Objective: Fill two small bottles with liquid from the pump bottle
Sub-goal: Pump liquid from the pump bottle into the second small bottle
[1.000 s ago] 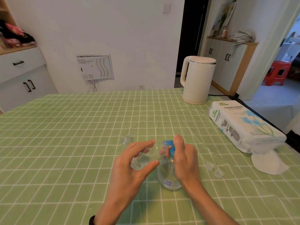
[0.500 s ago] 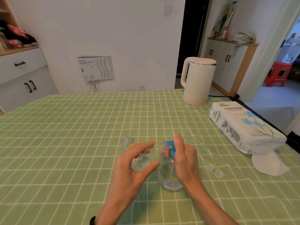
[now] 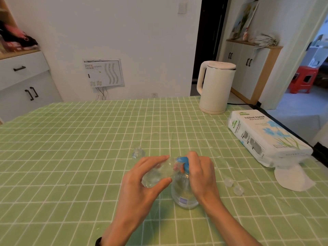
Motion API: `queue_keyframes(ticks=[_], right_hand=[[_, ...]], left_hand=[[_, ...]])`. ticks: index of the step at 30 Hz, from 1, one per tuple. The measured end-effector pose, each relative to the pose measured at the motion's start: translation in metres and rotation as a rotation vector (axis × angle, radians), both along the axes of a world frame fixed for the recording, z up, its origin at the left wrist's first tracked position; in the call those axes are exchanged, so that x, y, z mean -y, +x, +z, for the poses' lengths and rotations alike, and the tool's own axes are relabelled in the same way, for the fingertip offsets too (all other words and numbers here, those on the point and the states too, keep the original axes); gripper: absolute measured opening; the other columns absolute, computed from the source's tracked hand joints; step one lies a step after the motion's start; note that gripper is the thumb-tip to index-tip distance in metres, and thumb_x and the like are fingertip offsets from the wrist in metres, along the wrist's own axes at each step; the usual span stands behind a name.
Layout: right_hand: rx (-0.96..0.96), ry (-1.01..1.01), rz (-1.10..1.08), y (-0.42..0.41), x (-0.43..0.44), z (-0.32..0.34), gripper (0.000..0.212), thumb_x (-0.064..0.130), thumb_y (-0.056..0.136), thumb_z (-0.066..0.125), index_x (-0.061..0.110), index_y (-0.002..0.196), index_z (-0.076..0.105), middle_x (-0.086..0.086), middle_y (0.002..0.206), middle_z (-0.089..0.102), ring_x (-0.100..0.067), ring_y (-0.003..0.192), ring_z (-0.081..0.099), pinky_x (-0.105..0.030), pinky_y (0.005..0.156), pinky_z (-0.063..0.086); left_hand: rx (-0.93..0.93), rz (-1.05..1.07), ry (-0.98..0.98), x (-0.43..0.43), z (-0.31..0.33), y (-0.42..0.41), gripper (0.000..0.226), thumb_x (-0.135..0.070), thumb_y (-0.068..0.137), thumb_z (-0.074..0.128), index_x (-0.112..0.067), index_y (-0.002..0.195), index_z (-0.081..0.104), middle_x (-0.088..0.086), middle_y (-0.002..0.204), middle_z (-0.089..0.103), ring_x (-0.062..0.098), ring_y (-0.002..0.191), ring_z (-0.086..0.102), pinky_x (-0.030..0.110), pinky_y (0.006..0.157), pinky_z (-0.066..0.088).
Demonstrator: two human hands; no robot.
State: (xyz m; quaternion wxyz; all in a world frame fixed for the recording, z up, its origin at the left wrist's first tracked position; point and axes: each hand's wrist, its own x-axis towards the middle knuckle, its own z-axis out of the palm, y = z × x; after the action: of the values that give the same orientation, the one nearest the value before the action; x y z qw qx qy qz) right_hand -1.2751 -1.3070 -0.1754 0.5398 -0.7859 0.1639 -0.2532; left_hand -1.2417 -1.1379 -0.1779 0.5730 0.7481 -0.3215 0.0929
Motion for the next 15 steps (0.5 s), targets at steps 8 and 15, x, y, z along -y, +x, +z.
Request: queue_keyframes(ticks=[8,15], right_hand=[[-0.014,0.023,-0.032,0.0003,-0.0018,-0.0033,0.073,0.071,0.086,0.026,0.019,0.052,0.064,0.0,0.07,0.079,-0.024,0.073,0.074,-0.048,0.086,0.058],[0.004,0.043,-0.067,0.0013,-0.0021,-0.0055,0.08,0.079,0.087,0.023,0.02,0.058,0.069,-0.004,0.072,0.08,-0.026,0.076,0.075,-0.052,0.091,0.058]], left_hand=[[-0.007,0.004,-0.013,0.0004,0.0022,-0.0017,0.047,-0.041,0.078,0.08,-0.042,0.123,0.071,-0.017,0.119,0.074,0.011,0.111,0.07,0.01,0.093,0.047],[0.001,0.015,-0.005,0.0016,0.0048,-0.0007,0.047,-0.036,0.077,0.083,-0.04,0.123,0.071,-0.017,0.118,0.074,0.011,0.111,0.07,0.009,0.093,0.046]])
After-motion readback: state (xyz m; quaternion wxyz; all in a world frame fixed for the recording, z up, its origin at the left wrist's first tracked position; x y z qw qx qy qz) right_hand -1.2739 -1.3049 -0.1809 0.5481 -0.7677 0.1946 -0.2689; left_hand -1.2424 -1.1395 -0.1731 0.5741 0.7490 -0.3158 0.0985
